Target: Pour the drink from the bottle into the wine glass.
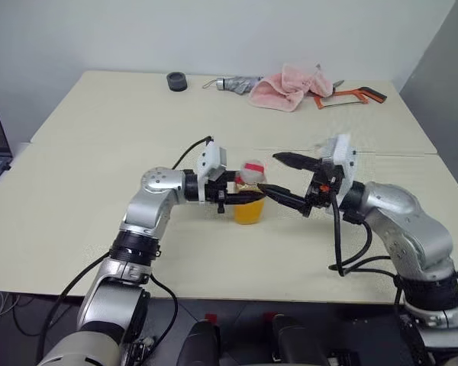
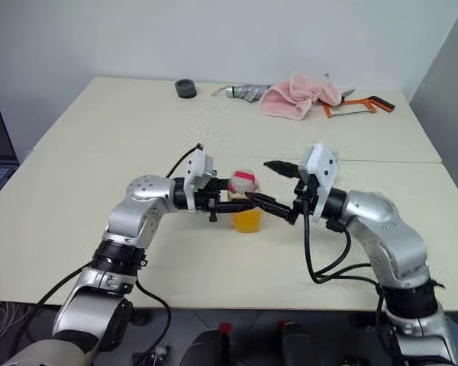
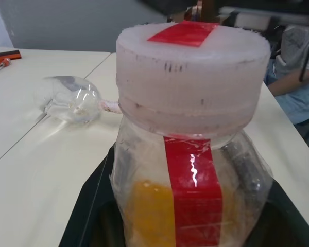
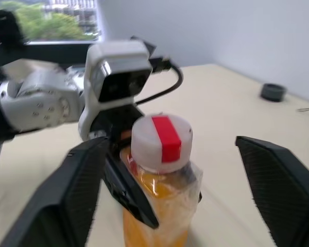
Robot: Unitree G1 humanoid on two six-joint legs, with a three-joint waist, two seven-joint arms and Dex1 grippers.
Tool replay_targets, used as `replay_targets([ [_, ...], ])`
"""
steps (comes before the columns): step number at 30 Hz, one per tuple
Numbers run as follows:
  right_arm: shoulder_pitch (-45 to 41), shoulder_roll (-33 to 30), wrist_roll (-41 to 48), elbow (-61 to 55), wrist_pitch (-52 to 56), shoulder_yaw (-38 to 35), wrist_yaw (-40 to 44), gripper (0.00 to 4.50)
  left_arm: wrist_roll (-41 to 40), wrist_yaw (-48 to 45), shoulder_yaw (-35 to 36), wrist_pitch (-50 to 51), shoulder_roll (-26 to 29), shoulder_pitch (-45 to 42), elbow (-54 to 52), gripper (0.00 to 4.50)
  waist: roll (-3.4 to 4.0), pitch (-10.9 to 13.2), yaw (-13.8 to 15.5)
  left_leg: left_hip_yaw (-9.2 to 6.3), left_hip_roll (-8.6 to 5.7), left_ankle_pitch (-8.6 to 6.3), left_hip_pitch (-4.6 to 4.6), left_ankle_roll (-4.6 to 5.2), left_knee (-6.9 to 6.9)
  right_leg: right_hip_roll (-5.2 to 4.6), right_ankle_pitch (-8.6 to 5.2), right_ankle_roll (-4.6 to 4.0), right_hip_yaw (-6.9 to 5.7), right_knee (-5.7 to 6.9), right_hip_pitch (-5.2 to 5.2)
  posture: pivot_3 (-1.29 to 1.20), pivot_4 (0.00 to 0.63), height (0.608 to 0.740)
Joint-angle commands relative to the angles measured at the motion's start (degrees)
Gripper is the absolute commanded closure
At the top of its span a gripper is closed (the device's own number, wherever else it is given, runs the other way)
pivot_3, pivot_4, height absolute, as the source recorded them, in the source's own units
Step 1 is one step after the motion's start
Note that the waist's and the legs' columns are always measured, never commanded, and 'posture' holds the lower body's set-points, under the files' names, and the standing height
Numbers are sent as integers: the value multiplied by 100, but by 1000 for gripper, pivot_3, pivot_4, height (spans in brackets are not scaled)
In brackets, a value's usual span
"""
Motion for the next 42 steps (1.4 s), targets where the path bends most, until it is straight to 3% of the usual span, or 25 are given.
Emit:
replay_targets([
  [1,210,396,-228,-811,663,209,-1224,0,21,26,4,-292,-98,-287,121,2672,0,0,-4,0,-1,0,0,0,0,1,0,0,0,0,0,0,150,740],
  [9,147,1205,-1303,-724,879,907,-2677,0,202,-252,-176,-684,-328,-668,822,2673,1,0,-10,5,-8,1,2,-1,5,7,-1,-1,3,8,-2,0,150,740],
  [19,125,1635,-1712,-526,782,1012,-2928,0,333,-494,-179,-1077,-442,-1004,1490,2674,1,0,-14,7,-8,1,2,0,3,7,-1,-2,3,6,-3,0,150,740],
  [22,152,1663,-1711,-491,754,1014,-2877,597,347,-501,-168,-1150,-469,-1030,1553,2674,1,0,-15,7,-8,1,2,0,3,7,-1,-2,3,6,-3,0,150,740],
  [28,142,1547,-1635,-395,596,1042,-2499,2628,355,-468,-134,-1208,-480,-986,1511,2675,1,0,-17,7,-8,0,2,1,2,7,-1,-2,3,6,-3,0,150,740],
  [32,133,1267,-1253,-169,254,1037,-1641,2627,351,-398,-121,-1174,-446,-923,1366,2675,1,0,-18,7,-9,0,2,1,3,7,-1,-2,3,6,-3,0,150,740],
  [35,5,742,-755,281,-227,814,-360,2627,345,-355,-120,-1111,-411,-824,1164,2676,0,0,-17,7,-11,0,2,1,3,7,-1,-2,3,5,-2,0,150,740],
  [42,-1297,-607,-432,2319,-778,662,2224,2627,312,-294,-132,-941,-350,-550,676,2679,9,5,-31,12,-9,0,9,2,4,9,-1,-2,4,7,0,0,150,740],
])
